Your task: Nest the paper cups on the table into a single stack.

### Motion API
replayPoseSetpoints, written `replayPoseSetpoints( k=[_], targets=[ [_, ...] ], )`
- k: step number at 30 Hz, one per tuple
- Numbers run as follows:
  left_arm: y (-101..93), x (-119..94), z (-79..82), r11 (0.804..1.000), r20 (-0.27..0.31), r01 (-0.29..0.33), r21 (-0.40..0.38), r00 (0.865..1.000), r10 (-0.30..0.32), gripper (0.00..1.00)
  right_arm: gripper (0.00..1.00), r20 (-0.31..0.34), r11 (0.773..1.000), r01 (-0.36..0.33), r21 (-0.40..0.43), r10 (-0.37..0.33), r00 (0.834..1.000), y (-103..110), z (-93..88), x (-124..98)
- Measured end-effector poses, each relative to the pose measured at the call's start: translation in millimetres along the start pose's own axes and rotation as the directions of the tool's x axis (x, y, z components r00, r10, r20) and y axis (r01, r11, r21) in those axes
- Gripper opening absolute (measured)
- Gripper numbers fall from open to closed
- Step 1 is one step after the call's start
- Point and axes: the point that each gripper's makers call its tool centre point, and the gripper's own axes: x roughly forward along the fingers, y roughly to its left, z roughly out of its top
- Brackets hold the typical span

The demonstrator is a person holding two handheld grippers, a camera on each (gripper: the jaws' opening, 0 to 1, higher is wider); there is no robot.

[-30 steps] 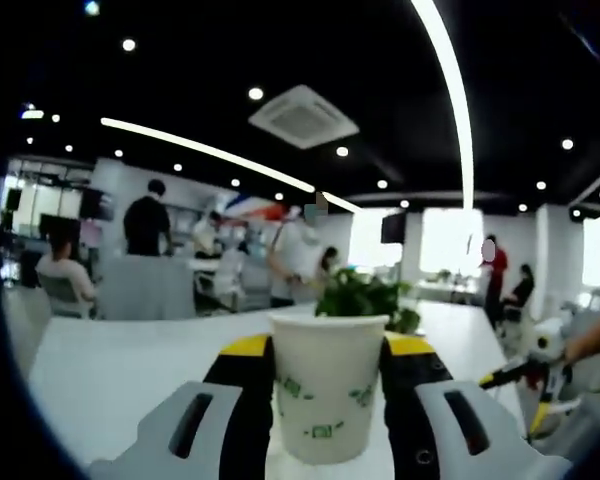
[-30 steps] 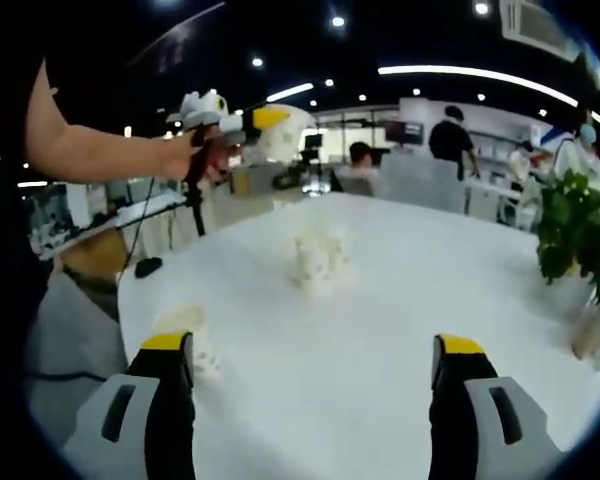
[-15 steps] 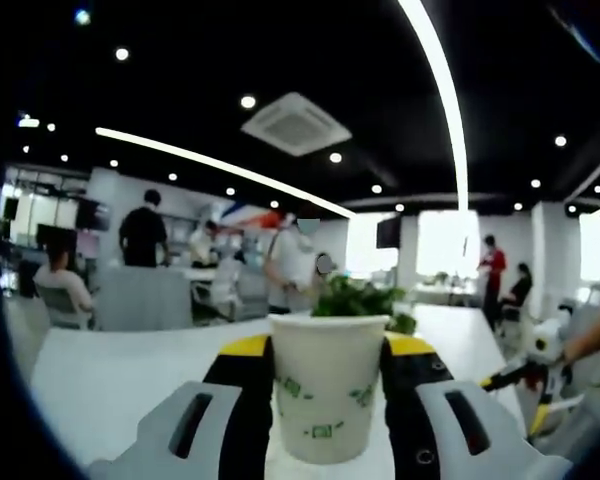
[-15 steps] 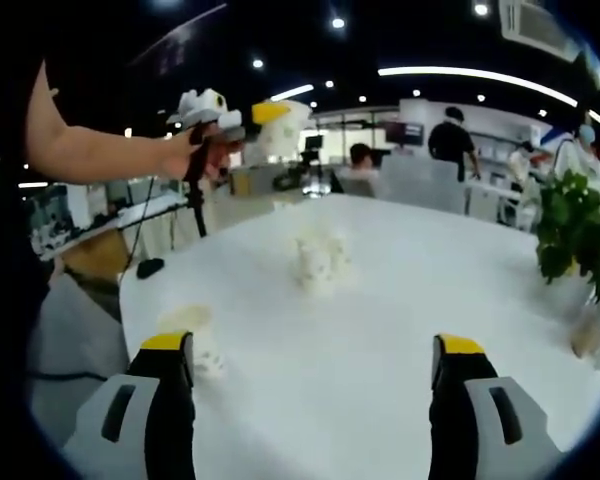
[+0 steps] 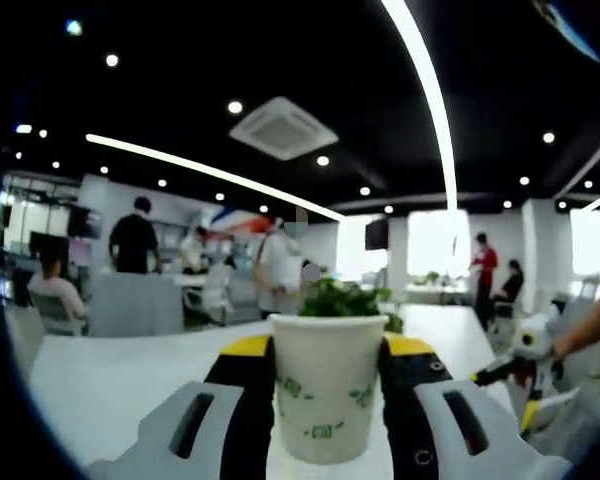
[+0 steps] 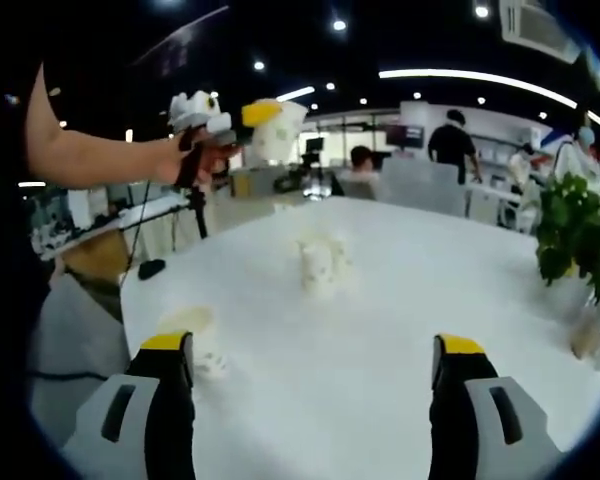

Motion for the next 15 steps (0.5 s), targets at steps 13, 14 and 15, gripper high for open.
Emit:
replayPoseSetpoints(
  k=[13, 14, 15],
  targets=[
    [-23.6, -7.3, -3.5, 0.999, 0.024, 0.029, -0.019, 0.999, -0.029, 0.38, 0.98, 0.005, 1.0, -0.002, 0.0, 0.002, 1.0, 4.2, -1.1, -1.6],
    [-24.6, -7.8, -3.7, 0.999, 0.025, 0.03, -0.023, 0.999, -0.029, 0.38, 0.98, 0.005, 1.0, -0.002, 0.0, 0.002, 1.0, 4.0, -1.1, -1.8],
    [-26.2, -8.5, -4.1, 0.999, 0.025, 0.03, -0.025, 0.999, -0.029, 0.38, 0.98, 0.007, 1.0, 0.0, 0.001, 0.0, 1.0, 3.6, -1.0, -2.2]
  ],
)
